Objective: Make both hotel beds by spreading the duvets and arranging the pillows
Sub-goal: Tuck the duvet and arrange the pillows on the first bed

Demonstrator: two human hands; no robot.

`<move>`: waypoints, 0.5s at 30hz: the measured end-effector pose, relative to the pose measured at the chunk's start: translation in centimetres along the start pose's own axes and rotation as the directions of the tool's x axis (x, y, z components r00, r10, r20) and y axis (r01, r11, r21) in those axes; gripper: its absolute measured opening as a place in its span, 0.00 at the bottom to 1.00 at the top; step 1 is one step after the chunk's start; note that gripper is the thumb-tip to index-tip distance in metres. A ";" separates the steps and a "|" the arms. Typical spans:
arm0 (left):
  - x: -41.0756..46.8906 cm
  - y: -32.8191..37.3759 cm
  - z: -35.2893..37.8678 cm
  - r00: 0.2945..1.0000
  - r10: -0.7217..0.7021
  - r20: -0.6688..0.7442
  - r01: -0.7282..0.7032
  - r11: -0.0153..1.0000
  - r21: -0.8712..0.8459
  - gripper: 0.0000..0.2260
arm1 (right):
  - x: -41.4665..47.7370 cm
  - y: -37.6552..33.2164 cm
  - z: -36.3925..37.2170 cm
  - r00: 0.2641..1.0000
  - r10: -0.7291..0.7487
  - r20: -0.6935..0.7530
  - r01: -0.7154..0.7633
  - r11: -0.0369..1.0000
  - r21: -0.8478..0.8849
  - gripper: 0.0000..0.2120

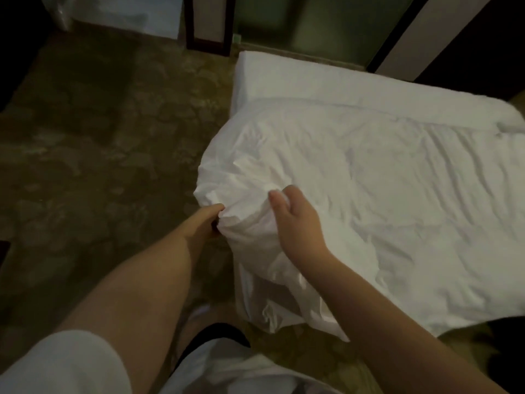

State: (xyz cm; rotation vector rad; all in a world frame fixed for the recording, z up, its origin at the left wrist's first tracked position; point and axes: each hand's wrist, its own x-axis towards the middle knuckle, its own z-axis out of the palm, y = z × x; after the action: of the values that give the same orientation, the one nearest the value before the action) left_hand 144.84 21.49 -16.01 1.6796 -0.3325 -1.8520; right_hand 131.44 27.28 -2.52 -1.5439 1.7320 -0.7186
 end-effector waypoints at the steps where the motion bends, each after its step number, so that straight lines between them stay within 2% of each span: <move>1: 1.1 0.4 0.4 1.000 0.010 0.000 -0.010 1.000 0.013 0.19 | 0.8 0.1 -0.9 0.997 -0.006 -0.076 0.004 1.000 -0.016 0.16; 7: 3.7 7.5 5.0 0.989 0.126 -0.076 -0.124 0.992 0.040 0.21 | 2.9 1.8 -6.7 0.910 0.071 -0.410 -0.072 0.997 0.013 0.16; 11: 2.1 12.9 9.3 0.969 0.200 -0.145 -0.196 0.980 0.042 0.22 | 2.4 4.1 -11.1 0.770 0.212 -0.601 -0.152 0.977 0.150 0.12; 13: 0.3 14.5 13.0 0.929 0.345 -0.136 -0.340 0.938 0.061 0.23 | 1.6 5.1 -14.0 0.691 0.249 -0.679 -0.135 0.967 0.218 0.13; 15: -2.5 15.3 17.4 0.857 0.508 -0.088 -0.498 0.859 0.119 0.21 | 0.6 6.0 -17.6 0.610 0.270 -0.745 -0.075 0.956 0.285 0.15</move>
State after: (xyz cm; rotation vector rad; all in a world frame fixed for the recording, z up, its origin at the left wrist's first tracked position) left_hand 132.13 7.33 -2.53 1.5606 -0.7429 -1.3591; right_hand 113.76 26.77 3.29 -0.8972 2.2581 -1.5966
